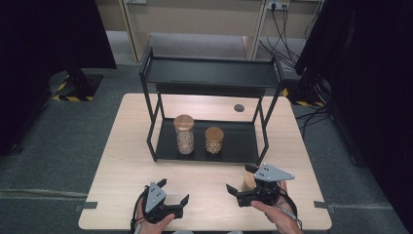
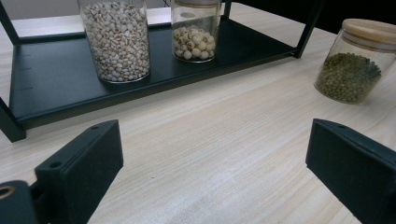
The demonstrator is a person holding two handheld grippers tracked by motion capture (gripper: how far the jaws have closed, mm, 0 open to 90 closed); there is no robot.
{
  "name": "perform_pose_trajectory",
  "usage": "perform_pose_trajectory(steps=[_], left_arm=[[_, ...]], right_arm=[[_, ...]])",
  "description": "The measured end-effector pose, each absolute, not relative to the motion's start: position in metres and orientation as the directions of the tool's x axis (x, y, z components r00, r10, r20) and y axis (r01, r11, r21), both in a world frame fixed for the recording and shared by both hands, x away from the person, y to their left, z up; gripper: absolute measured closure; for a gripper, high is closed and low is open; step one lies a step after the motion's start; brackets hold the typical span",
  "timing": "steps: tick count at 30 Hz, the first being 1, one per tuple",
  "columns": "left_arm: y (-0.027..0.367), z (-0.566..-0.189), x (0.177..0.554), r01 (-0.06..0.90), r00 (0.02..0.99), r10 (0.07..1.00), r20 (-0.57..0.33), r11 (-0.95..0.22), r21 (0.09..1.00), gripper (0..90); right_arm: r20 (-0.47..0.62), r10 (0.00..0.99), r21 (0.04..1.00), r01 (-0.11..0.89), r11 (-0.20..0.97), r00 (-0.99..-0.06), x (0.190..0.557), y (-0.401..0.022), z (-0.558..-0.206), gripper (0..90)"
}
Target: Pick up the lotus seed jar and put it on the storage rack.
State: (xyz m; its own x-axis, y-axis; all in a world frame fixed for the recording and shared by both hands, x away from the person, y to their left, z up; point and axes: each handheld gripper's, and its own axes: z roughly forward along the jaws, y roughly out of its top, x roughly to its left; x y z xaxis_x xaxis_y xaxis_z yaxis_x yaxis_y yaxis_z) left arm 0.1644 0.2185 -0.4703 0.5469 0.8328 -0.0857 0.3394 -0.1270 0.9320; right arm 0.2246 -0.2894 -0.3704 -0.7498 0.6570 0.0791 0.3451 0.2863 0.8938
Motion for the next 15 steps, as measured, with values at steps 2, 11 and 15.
perform_pose_trajectory(steps=[2, 11, 15], left_arm=[[0.218, -0.471, 0.165, 0.344, 0.546, 0.833, -0.089, -0.126, 0.931, 3.4], [0.218, -0.471, 0.165, 0.345, 0.543, 0.835, -0.087, -0.127, 0.930, 3.5], [0.218, -0.472, 0.165, 0.344, 0.543, 0.835, -0.088, -0.126, 0.930, 3.4]], right_arm=[[0.085, 0.660, 0.895, 0.349, 0.279, -0.746, 0.221, -0.292, -0.372, 4.6], [0.097, 0.654, 0.899, 0.348, 0.265, -0.750, 0.211, -0.300, -0.378, 4.6], [0.103, 0.655, 0.900, 0.350, 0.259, -0.748, 0.207, -0.303, -0.379, 4.6]])
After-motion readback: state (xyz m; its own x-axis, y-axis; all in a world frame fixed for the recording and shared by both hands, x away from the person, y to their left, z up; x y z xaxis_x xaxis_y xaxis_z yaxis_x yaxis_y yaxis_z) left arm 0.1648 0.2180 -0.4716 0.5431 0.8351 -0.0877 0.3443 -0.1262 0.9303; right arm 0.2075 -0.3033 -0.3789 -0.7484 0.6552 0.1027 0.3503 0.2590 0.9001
